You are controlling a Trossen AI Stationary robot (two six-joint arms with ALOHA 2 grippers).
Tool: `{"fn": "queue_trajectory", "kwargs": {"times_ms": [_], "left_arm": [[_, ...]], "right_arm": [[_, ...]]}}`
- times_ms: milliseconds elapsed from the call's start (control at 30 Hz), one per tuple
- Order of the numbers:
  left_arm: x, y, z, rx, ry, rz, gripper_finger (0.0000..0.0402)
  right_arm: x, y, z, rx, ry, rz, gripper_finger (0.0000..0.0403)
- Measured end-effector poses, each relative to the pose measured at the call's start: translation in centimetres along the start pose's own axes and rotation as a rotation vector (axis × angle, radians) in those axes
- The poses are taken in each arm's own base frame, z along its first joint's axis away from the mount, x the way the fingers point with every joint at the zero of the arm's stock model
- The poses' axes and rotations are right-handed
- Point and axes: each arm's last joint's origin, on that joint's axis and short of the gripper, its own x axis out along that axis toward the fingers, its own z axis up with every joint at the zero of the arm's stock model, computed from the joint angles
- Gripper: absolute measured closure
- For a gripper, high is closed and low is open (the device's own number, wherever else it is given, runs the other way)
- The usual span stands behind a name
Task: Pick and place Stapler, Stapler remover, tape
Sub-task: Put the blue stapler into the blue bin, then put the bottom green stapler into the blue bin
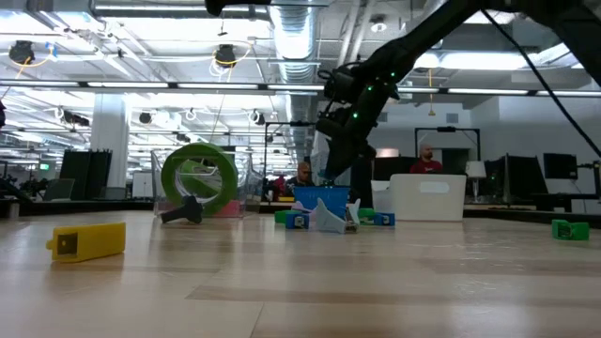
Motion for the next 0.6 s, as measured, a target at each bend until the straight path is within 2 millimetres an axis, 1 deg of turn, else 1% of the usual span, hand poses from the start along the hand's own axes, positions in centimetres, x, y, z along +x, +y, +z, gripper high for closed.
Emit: {"fn": "queue_trajectory", "kwargs": {"times_ms": [100, 200, 300, 500, 600], "left_arm": [[0.0, 0.0, 0.0, 0.0, -0.001, 0.0, 0.0156], [0.0, 0.0, 0.0, -0.001, -0.003, 0.0, 0.0156], [0.0, 0.0, 0.0, -0.001, -0.004, 0.0, 0.0156], [0.0, 0.0, 0.1, -0.002, -0.007, 0.0, 0.0156], [0.0, 0.0, 0.1, -0.002, -0.007, 0.0, 0.0156]], "right_arm": [[0.4, 0.2, -0.2, -0.004, 0.015, 0.004, 0.0338], [0.4, 0.4, -0.1, -0.009, 0.006, 0.006, 0.0318], [0.3, 0.5, 0.0, -0.01, 0.002, 0.006, 0.0278], [0.0, 0.5, -0.2, -0.008, 0.017, 0.008, 0.0179], [-0.8, 0.8, 0.0, -0.016, 0.01, 0.037, 0.0148]]}}
